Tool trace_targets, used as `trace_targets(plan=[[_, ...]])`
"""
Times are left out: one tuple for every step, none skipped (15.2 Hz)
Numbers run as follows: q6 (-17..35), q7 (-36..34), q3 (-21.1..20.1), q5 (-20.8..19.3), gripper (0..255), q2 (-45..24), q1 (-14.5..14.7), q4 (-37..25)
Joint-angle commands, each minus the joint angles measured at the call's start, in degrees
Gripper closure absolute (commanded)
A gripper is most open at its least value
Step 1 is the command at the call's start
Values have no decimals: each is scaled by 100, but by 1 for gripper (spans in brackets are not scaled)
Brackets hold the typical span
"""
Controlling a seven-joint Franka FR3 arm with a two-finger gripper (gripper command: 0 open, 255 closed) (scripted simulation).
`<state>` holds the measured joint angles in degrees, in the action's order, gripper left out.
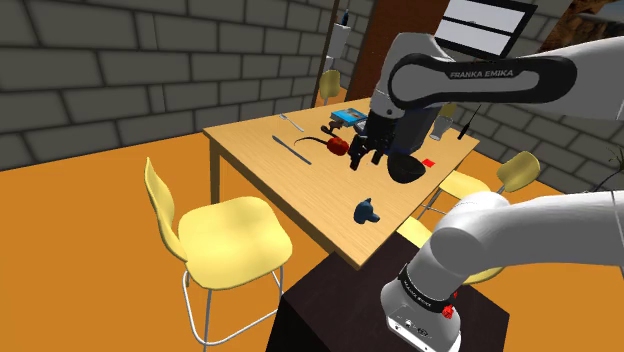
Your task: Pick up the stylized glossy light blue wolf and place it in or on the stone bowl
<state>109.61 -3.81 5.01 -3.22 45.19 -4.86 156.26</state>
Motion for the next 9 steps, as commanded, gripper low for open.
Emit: trace_targets(plan=[[318,2,59,-141,0,-38,-126,338],[480,-7,81,-207,0,-85,-187,483],[647,-17,105,-277,0,-141,-251,624],[820,-28,130,-350,0,-209,-318,761],[1000,-41,155,-427,0,-287,-388,892],[1187,-54,181,-507,0,-378,-462,1017],[1381,-70,207,-591,0,-481,-540,1137],[1583,-89,235,-682,0,-599,-622,1250],[1793,-109,261,-776,0,-731,-709,1357]])
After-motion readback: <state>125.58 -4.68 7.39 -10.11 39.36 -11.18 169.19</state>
